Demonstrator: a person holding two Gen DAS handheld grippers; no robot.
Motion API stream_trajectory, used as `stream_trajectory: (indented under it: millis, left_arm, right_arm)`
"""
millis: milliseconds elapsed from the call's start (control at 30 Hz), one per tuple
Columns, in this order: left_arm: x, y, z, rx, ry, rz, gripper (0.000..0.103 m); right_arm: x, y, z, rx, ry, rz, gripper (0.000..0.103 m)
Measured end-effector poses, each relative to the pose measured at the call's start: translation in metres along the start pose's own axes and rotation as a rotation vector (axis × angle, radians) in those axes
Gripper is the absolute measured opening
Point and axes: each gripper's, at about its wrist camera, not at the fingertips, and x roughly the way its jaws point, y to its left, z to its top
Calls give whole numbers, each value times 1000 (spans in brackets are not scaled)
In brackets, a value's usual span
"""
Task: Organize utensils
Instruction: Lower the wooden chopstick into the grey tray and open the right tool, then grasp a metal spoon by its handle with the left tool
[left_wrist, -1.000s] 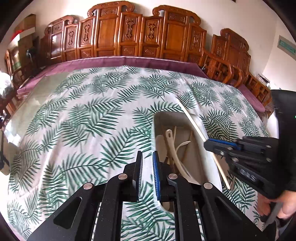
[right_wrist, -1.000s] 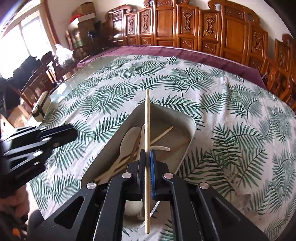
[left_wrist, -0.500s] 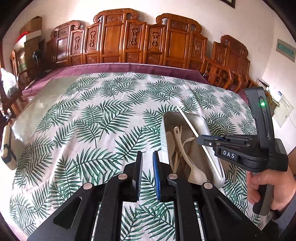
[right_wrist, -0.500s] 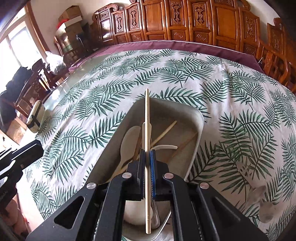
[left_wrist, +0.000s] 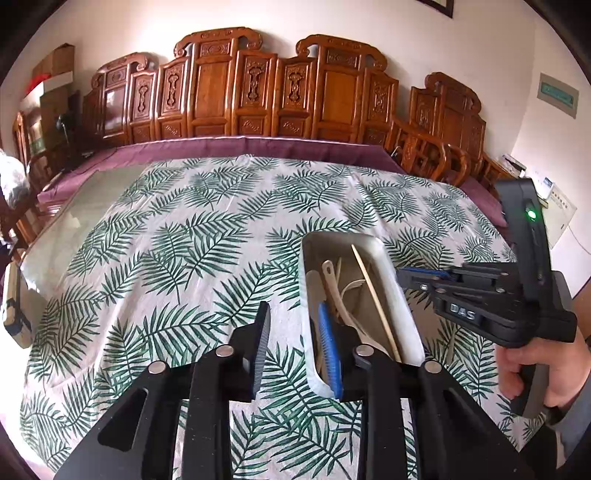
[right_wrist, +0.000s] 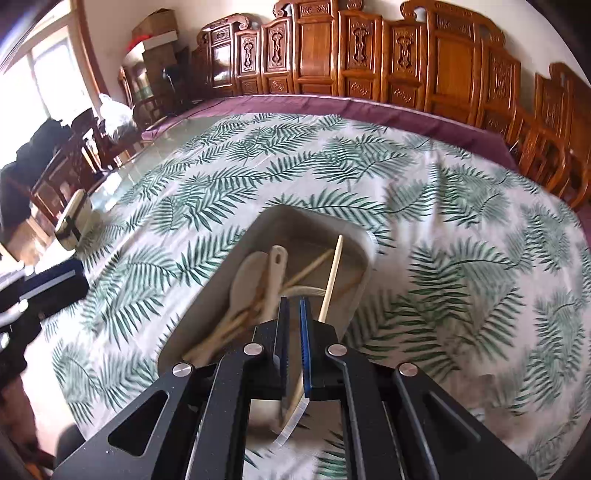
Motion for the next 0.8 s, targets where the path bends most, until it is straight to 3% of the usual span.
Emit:
stream_trajectory:
  millis: [233, 400, 467, 533, 800]
  left_arm:
    - [0, -12, -3, 21, 2, -11, 46]
    - [4, -29, -9, 56, 21, -38, 47]
    - [7, -40, -14, 76, 33, -50, 47]
    - [10, -52, -19, 97, 48, -63, 47]
    - [20, -102, -30, 147, 83, -129, 47]
  right_arm:
    - [-38, -57, -34, 28, -7, -59, 10]
    - [-58, -99, -67, 35, 1, -129, 12]
    - [-62, -115, -77, 44, 10, -147, 20]
    - [-65, -130, -86, 59, 20, -167, 21]
    - [-83, -165, -121, 129, 10, -168, 21]
